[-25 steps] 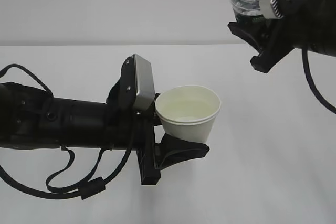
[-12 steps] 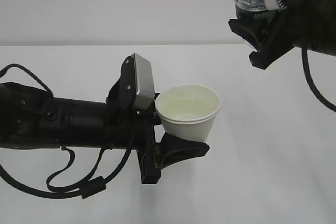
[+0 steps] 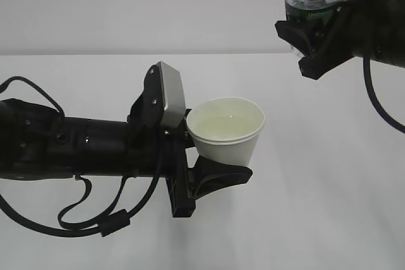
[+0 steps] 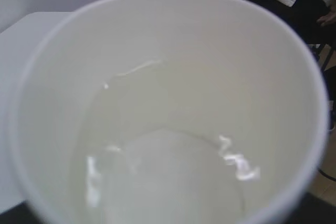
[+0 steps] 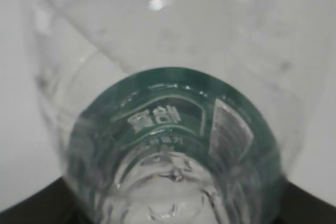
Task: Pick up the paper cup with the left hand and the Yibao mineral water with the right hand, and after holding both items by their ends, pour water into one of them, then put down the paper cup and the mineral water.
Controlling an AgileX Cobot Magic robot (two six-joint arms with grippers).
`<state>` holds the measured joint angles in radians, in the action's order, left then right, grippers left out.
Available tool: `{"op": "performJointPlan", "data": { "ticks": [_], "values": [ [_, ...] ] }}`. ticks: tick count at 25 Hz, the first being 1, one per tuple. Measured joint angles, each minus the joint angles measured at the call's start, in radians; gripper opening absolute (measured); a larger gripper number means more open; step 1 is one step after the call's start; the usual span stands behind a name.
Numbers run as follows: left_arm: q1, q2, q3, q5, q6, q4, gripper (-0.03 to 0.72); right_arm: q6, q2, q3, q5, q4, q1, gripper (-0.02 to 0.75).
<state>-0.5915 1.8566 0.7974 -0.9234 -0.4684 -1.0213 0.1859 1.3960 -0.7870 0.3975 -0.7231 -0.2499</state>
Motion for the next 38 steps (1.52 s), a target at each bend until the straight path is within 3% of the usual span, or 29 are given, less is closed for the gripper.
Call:
{"op": "performJointPlan", "data": {
  "ticks": [38],
  "values": [
    [0.000, 0.000, 0.000, 0.000, 0.000, 0.004, 0.445, 0.330, 0.000, 0.000, 0.000, 0.001, 0.000, 0.432]
  ]
}}
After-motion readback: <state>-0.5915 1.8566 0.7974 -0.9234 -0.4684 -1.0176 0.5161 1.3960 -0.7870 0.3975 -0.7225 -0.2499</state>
